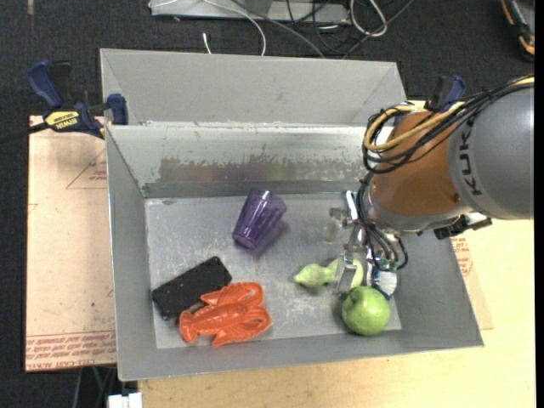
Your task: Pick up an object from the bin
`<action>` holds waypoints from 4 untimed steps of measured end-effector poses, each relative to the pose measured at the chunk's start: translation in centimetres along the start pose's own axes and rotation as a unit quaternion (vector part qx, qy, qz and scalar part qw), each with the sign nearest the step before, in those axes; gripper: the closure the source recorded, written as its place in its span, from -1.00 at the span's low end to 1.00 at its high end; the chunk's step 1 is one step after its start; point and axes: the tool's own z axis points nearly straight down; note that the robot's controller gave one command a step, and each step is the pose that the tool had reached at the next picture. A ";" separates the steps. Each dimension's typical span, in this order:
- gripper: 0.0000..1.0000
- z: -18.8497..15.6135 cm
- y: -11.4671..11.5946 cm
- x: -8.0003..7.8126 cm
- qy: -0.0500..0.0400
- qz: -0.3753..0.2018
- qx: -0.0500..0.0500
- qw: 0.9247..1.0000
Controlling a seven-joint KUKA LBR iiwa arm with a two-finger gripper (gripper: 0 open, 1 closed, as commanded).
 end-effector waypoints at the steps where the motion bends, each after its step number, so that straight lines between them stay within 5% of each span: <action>1: -1.00 4.5 -0.5 -3.1 -0.014 0.135 -0.002 0.991; 2: 1.00 3.9 0.9 0.1 -0.005 0.032 -0.001 0.999; 4: 1.00 3.4 0.9 0.0 -0.003 0.020 -0.001 1.000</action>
Offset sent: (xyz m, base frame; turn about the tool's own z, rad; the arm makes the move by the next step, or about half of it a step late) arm 0.0010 0.0088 -0.0384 0.0645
